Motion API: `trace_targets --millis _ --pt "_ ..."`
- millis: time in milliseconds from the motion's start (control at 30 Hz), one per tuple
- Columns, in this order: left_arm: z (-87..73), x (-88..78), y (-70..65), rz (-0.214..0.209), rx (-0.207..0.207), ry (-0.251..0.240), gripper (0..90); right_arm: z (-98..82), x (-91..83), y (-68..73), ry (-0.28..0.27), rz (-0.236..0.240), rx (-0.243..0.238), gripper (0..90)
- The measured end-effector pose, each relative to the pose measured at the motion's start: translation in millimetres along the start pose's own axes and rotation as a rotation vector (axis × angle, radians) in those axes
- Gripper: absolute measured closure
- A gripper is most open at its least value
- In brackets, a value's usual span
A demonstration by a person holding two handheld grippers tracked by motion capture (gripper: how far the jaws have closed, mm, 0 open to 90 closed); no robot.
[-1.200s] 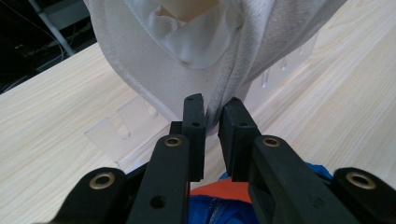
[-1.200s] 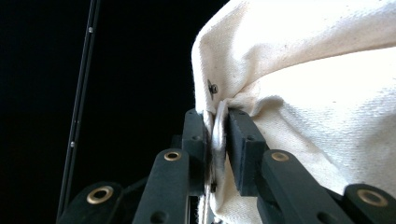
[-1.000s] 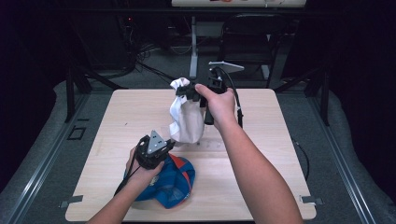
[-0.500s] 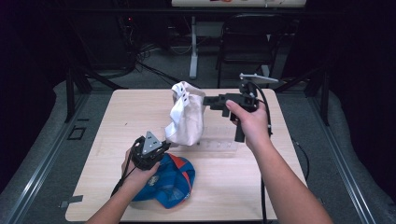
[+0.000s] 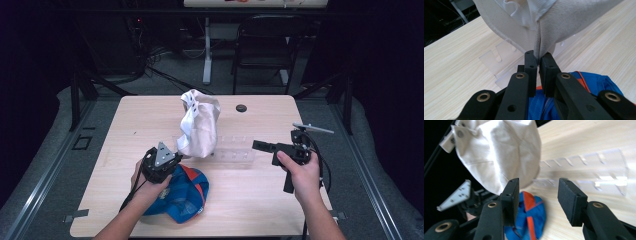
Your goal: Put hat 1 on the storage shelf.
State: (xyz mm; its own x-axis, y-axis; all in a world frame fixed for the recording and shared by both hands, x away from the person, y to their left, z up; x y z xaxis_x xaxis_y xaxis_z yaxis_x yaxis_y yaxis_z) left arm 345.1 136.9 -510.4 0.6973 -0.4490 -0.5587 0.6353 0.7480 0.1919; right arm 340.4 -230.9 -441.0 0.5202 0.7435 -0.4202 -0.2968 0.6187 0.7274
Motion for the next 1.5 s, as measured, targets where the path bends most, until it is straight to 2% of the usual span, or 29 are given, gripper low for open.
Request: trace_targets --millis 100,167,200,300,400,500,633,667,800,833,967,1067,1167,1200,1233,1267,1300,1333,1367,1400,1433,1467,1500 --pt "-1.8 -1.5 1.3 0.006 -0.015 0.003 85.2 -13.0 -1.7 -12.8 -0.007 -0.017 0.007 52.5" --pt "-2.9 -1.9 1.5 0.007 -0.018 0.002 85.2 -17.1 -2.3 -16.8 -0.008 -0.022 0.001 52.5" --pt "-4.1 -2.4 2.0 0.014 -0.024 0.003 85.1 -25.4 -2.2 -24.2 -0.015 -0.037 -0.009 52.5" --pt "-8.0 -2.4 2.2 0.022 -0.062 0.001 85.0 -35.1 -1.6 -33.0 -0.023 -0.046 -0.019 52.5" --pt "-9.3 0.8 0.4 0.027 -0.076 0.023 85.1 -44.0 -1.1 -42.0 -0.027 -0.059 -0.016 52.5" --pt "-9.6 5.5 -3.1 0.041 -0.075 0.042 85.2 -51.8 -1.0 -50.1 -0.034 -0.066 0.002 52.5" --pt "-11.4 9.2 -3.7 0.036 -0.068 0.049 85.1 -59.2 -1.1 -58.1 -0.043 -0.059 0.025 52.6" --pt "-12.1 9.2 -2.9 0.035 -0.067 0.046 85.1 -63.4 -0.6 -62.8 -0.063 -0.057 0.04 52.6" --pt "-13.0 10.2 -2.0 0.036 -0.07 0.039 84.7 -68.1 -0.2 -68.3 -0.067 -0.064 0.041 52.5" --pt "-13.2 10.4 -1.1 0.031 -0.081 0.037 84.5 -71.5 1.2 -71.2 -0.055 -0.074 0.036 52.4" --pt "-14.0 8.7 -0.3 0.029 -0.08 0.039 83.4 -77.8 6.3 -73.9 -0.036 -0.108 0.017 52.4" --pt "-16.7 -2.4 2.6 0.019 -0.1 -0.003 74.8 -85.2 13.3 -75.2 -0.003 -0.13 0.001 52.3" --pt "-20.6 -10.5 6.2 0.025 -0.113 -0.01 69.5 -86.5 15.7 -74.4 0.0 -0.134 -0.005 52.4" --pt "-27.6 -19.3 11.2 0.028 -0.134 -0.011 67.7 -87.6 18.1 -72.8 0.0 -0.135 -0.008 52.4" --pt "-27.6 -19.3 11.2 0.028 -0.134 -0.011 66.3 -87.6 18.1 -72.8 0.0 -0.135 -0.008 52.4" --pt "-37.1 -29.4 18.4 0.039 -0.15 -0.002 64.3 -88.7 19.6 -71.7 0.006 -0.136 -0.02 52.4" --pt "-37.1 -29.4 18.4 0.039 -0.15 -0.002 61.8 -88.7 19.6 -71.7 0.006 -0.136 -0.02 52.4" --pt "-47.6 -39.0 28.0 0.042 -0.185 0.021 59.1 -89.9 20.5 -70.5 0.018 -0.135 -0.032 52.4" --pt "-47.6 -39.0 28.0 0.042 -0.185 0.021 58.5 -90.3 21.2 -69.8 0.017 -0.137 -0.031 52.4" --pt "-57.1 -48.8 37.7 0.042 -0.228 0.034 56.6 -90.8 22.0 -68.9 0.018 -0.133 -0.031 52.4" --pt "-57.1 -48.8 37.7 0.042 -0.228 0.034 55.1 -90.8 22.0 -68.9 0.018 -0.133 -0.031 52.4" --pt "-66.3 -58.3 45.2 0.05 -0.254 0.031 53.6 -92.1 24.4 -67.1 0.03 -0.133 -0.037 52.4" --pt "-66.3 -58.3 45.2 0.05 -0.254 0.031 52.5 -92.1 24.4 -67.1 0.03 -0.133 -0.037 52.4"
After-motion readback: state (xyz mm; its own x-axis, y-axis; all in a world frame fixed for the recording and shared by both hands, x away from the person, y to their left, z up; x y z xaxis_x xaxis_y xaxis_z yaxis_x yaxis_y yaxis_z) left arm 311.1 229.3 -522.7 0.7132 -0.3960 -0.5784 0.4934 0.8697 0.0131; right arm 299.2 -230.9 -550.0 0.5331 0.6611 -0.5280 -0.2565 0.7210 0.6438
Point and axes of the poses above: each handheld gripper's, and its own axes: x roughly forward along the jaws, z roughly out of its top, y roughly to its left, the point moved 2 cm from there along x, roughly forward along the jaws, and after that the axes turned 2 degrees about z, right-handed, at the moved point
